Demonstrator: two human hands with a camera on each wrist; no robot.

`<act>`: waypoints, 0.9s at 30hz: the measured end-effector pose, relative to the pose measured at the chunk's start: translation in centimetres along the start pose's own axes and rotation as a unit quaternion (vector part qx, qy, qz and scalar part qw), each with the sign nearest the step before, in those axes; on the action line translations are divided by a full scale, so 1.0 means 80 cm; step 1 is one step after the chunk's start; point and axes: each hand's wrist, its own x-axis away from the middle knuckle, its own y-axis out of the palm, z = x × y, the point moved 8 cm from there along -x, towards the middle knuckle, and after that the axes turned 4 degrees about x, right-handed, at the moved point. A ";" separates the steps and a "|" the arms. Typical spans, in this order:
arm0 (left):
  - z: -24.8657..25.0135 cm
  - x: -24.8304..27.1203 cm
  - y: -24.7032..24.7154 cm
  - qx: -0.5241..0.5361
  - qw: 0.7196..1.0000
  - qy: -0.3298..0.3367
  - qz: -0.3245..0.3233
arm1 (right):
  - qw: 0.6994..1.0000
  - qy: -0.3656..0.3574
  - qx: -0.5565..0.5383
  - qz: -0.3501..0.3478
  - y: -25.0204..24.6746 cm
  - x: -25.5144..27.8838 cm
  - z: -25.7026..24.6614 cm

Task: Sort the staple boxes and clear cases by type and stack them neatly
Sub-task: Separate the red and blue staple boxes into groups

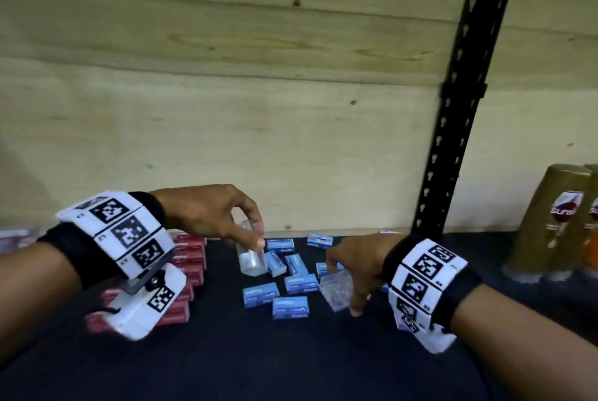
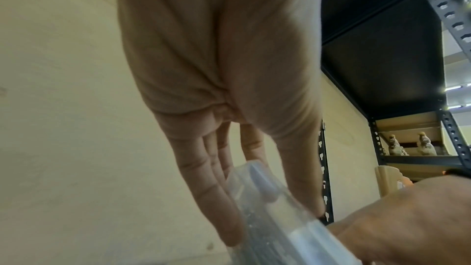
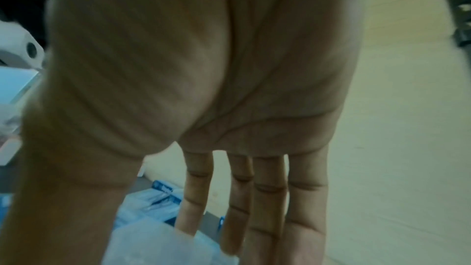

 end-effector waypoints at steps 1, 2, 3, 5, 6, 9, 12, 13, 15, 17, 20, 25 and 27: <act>-0.005 0.009 0.000 0.000 1.000 0.001 0.010 | 1.000 -0.002 0.010 0.003 0.000 0.000 -0.005; -0.008 0.015 0.003 -0.001 1.000 0.000 0.013 | 1.000 -0.002 0.017 0.005 0.001 0.002 -0.008; -0.012 0.021 0.006 0.000 1.000 -0.002 0.010 | 1.000 -0.003 0.023 0.009 0.001 0.004 -0.010; -0.016 0.036 0.011 0.011 1.000 0.004 0.006 | 0.999 -0.004 0.034 0.019 0.001 0.008 -0.015; -0.017 0.044 0.012 0.023 1.000 0.011 0.011 | 0.999 -0.005 0.039 0.018 0.001 0.010 -0.018; -0.024 0.061 0.016 0.061 0.998 0.000 0.014 | 1.000 -0.009 0.023 0.009 -0.003 0.018 -0.023; -0.031 0.075 0.021 0.036 0.999 -0.018 0.010 | 0.998 -0.023 -0.041 0.033 -0.018 0.028 -0.027; -0.033 0.080 0.022 0.022 1.000 -0.020 0.011 | 0.996 -0.028 -0.078 0.036 -0.021 0.028 -0.030; -0.038 0.092 0.027 0.008 1.000 -0.028 0.008 | 0.986 -0.040 -0.158 0.024 -0.024 0.027 -0.042; -0.043 0.108 0.033 0.006 0.999 -0.039 -0.003 | 0.977 -0.048 -0.206 0.008 -0.026 0.024 -0.058; -0.055 0.130 0.036 -0.004 0.999 -0.039 -0.003 | 0.971 -0.068 -0.228 0.010 -0.033 0.024 -0.090; -0.099 0.163 0.043 0.097 0.993 -0.062 -0.010 | 0.956 -0.149 -0.249 0.049 -0.046 0.022 -0.141; -0.117 0.177 0.044 0.151 0.986 -0.070 0.013 | 0.956 -0.172 -0.235 0.047 -0.045 0.020 -0.159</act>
